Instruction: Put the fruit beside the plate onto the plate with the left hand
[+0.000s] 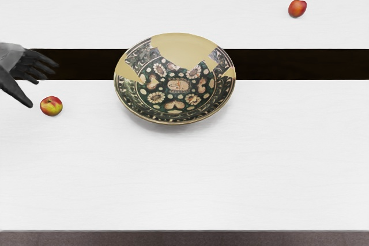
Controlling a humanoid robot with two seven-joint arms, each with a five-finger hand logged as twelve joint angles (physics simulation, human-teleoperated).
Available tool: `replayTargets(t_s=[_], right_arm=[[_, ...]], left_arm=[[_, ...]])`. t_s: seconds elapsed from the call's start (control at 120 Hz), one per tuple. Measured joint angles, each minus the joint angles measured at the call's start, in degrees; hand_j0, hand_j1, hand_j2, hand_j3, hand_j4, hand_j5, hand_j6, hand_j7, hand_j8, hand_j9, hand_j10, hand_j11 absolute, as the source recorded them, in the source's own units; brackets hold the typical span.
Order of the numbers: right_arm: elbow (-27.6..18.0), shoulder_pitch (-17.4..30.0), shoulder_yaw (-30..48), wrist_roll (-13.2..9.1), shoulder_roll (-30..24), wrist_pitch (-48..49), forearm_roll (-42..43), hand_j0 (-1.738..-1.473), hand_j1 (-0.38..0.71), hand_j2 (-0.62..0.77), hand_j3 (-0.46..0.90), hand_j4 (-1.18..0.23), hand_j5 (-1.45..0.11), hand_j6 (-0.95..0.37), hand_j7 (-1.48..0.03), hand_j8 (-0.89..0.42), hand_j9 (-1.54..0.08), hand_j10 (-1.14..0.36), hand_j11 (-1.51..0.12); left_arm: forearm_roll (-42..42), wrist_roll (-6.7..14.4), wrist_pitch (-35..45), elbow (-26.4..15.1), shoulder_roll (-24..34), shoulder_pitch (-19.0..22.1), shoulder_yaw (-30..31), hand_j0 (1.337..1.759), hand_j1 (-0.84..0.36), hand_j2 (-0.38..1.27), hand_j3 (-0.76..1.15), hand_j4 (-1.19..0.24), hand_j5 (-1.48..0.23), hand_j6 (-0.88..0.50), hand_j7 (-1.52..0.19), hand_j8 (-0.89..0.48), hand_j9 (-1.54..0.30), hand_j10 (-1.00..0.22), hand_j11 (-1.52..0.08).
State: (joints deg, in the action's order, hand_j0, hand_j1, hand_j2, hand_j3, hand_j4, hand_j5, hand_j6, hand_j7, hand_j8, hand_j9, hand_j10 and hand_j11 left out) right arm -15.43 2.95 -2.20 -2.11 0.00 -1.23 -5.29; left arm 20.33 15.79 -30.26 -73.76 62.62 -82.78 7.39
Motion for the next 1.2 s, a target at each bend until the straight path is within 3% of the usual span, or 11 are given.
replayTargets(t_s=[0.183, 0.4, 0.558, 0.875, 1.2], right_arm=[[0.0, 0.0, 0.0, 0.0, 0.0, 0.0, 0.0, -1.658, -0.31, -0.01, 0.00, -0.03, -0.04, -0.03, -0.04, -0.03, -0.04, -0.03, -0.04], [0.0, 0.0, 0.0, 0.0, 0.0, 0.0, 0.0, -1.658, -0.31, -0.01, 0.00, -0.03, -0.04, -0.03, -0.04, -0.03, -0.04, -0.03, -0.04], [0.0, 0.0, 0.0, 0.0, 0.0, 0.0, 0.0, -1.658, -0.31, -0.01, 0.00, -0.03, -0.04, -0.03, -0.04, -0.03, -0.04, -0.03, -0.04], [0.0, 0.0, 0.0, 0.0, 0.0, 0.0, 0.0, -1.658, -0.31, -0.01, 0.00, -0.03, -0.04, -0.03, -0.04, -0.03, -0.04, -0.03, -0.04], [0.0, 0.0, 0.0, 0.0, 0.0, 0.0, 0.0, -1.658, -0.31, -0.01, 0.00, -0.03, -0.04, -0.03, -0.04, -0.03, -0.04, -0.03, -0.04]], left_arm=[[4.0, -0.2, 14.8, -7.3, -1.6, -0.3, 3.2, 1.658, 0.05, 0.05, 0.00, -0.25, -0.32, -0.25, -0.32, -0.25, -0.32, -0.25, -0.32], [11.6, -0.4, 35.2, -9.7, -7.5, -1.6, 12.6, 1.658, 0.05, 0.05, 0.00, -0.26, -0.33, -0.26, -0.33, -0.26, -0.33, -0.26, -0.33], [15.0, -0.4, 44.8, -11.5, -9.1, -1.2, 16.9, 1.658, 0.03, 0.06, 0.00, -0.27, -0.35, -0.28, -0.35, -0.28, -0.35, -0.27, -0.35], [21.6, -0.2, 59.5, -13.4, -15.3, 0.2, 26.5, 1.658, 0.01, 0.06, 0.00, -0.29, -0.37, -0.29, -0.37, -0.29, -0.37, -0.29, -0.37], [23.9, -0.2, 62.8, -12.3, -16.6, 2.1, 28.7, 1.658, -0.02, 0.06, 0.00, -0.31, -0.40, -0.31, -0.40, -0.31, -0.40, -0.31, -0.40]])
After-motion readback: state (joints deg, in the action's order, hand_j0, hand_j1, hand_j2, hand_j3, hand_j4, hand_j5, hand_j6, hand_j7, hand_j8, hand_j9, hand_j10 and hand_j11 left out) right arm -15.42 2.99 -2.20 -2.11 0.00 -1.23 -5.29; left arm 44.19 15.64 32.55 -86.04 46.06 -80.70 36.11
